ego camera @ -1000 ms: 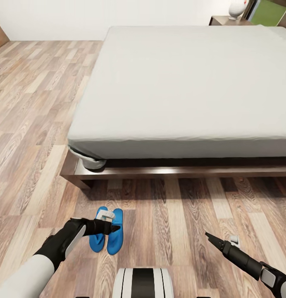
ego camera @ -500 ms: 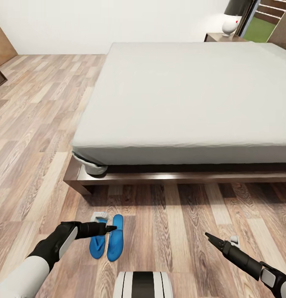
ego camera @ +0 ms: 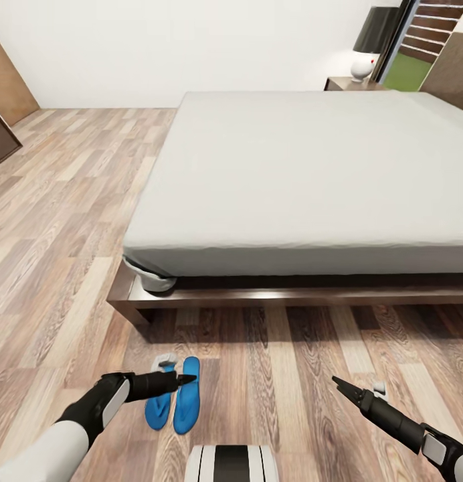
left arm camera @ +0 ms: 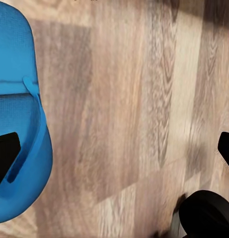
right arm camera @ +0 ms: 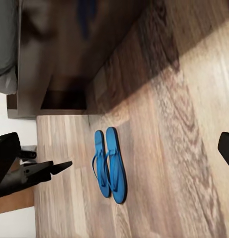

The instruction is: In the bedroom, move the book from the bed onto either nightstand, and place the two sandals side by side next to the bed.

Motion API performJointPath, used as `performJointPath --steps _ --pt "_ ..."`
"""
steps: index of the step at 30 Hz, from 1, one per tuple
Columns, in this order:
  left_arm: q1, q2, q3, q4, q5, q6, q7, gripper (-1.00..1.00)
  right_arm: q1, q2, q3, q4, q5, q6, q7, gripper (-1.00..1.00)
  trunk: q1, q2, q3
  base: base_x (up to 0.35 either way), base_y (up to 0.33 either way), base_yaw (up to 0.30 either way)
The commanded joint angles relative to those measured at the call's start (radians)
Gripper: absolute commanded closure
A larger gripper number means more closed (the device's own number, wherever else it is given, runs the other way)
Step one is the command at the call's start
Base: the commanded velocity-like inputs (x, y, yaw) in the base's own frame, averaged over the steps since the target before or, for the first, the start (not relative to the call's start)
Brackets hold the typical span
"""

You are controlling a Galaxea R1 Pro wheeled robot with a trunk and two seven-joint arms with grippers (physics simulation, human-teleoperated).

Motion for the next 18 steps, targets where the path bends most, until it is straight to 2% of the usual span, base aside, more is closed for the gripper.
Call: performJointPath --steps 1,7,18 --pt "0.000 -0.004 -0.004 0.020 0.016 -0.012 0.001 -1.00 -0.001 0.000 0.008 0.003 -0.010 0.011 0.005 -1.00 -0.001 0.000 0.003 0.000 0.000 0.000" --pt "0.000 -0.005 -0.003 0.055 0.023 -0.040 -0.001 -1.00 -0.001 0.000 0.008 0.005 -0.009 0.011 0.005 -1.00 -0.003 0.001 0.027 0.000 0.000 0.000" --pt "0.002 0.002 -0.003 0.083 0.025 -0.051 -0.005 -1.00 -0.001 0.000 0.012 0.006 -0.007 0.011 0.005 -1.00 -0.008 0.004 0.069 0.000 0.000 0.000"
